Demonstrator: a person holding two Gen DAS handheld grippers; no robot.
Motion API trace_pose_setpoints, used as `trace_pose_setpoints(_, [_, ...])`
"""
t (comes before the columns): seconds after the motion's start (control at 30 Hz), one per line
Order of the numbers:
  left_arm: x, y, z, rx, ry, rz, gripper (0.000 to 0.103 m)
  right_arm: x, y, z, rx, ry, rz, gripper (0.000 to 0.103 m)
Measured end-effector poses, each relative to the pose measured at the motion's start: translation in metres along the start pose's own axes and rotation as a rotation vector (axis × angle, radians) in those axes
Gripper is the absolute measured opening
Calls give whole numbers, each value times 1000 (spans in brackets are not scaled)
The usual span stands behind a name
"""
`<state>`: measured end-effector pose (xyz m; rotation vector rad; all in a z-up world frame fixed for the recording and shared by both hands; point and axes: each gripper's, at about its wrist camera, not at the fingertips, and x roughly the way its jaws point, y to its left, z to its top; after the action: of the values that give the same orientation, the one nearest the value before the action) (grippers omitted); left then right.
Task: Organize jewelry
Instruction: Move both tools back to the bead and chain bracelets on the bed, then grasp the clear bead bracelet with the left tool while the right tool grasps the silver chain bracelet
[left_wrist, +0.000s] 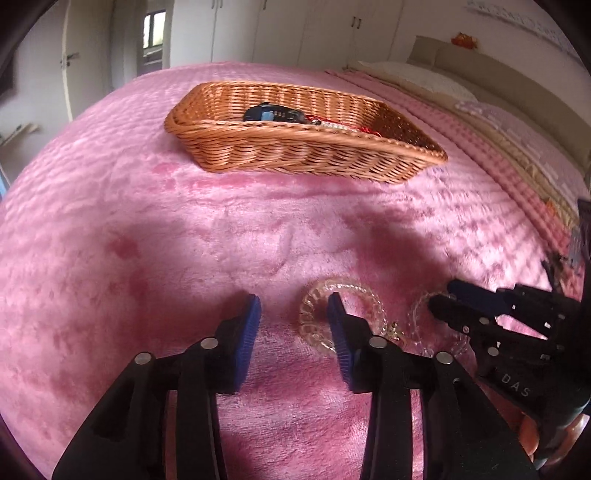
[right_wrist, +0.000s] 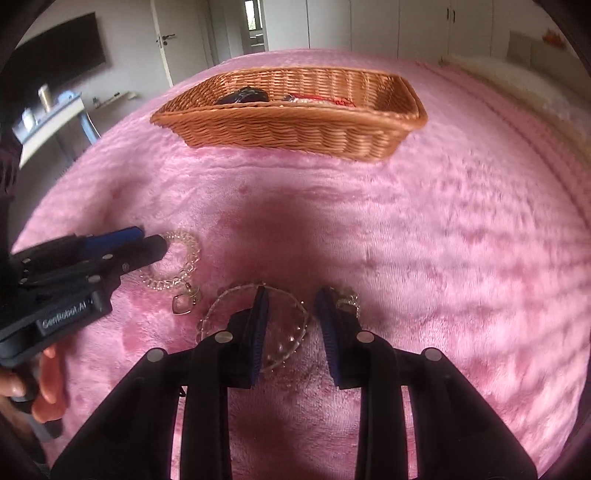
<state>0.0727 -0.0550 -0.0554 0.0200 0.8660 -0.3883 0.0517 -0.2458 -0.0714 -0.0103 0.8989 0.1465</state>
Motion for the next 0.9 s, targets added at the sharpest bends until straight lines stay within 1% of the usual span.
trace_pose_setpoints(0.17, [0, -12, -4, 59, -6, 40, 39, -2, 11, -5, -65, -12, -14, 8])
trace_pose_setpoints(0.2, [0, -13, -4, 66, -9, 48, 39, -3, 13, -5, -73, -13, -16, 7])
trace_pose_setpoints(0.3, [0, -14, -5, 71, -15, 51, 30, -3, 17, -7, -92, -19, -25, 7])
trace_pose_setpoints(0.33, [-1, -14, -6, 72, -18, 49, 26, -3, 17, -7, -94, -21, -27, 7])
trace_pose_setpoints(0.37, [-1, -14, -6, 73, -22, 45, 21, -2, 17, -7, -95, -22, -28, 7])
trace_pose_setpoints(0.4, [-1, -14, -7, 74, -24, 40, 18, -2, 18, -8, -95, -25, -29, 7])
trace_pose_setpoints(0.5, [-3, -10, -7, 56, -33, 24, 15, -4, 18, -9, -88, -42, -24, 6])
trace_pose_setpoints(0.57, [-3, -6, -7, 33, -38, 9, 10, -6, 17, -9, -81, -51, -19, 6])
trace_pose_setpoints(0.63, [-5, -4, -7, 23, -44, -2, 9, -9, 17, -10, -78, -67, -13, 6])
trace_pose_setpoints(0.73, [-10, -5, -8, 22, -69, -25, 8, -21, 17, -11, -76, -117, 5, 6])
trace_pose_setpoints(0.83, [-20, 0, -10, 3, -114, -85, 8, -36, 14, -12, -59, -193, 25, 6])
trace_pose_setpoints(0.9, [-25, 2, -10, -9, -143, -107, 8, -44, 10, -12, -33, -231, 48, 6])
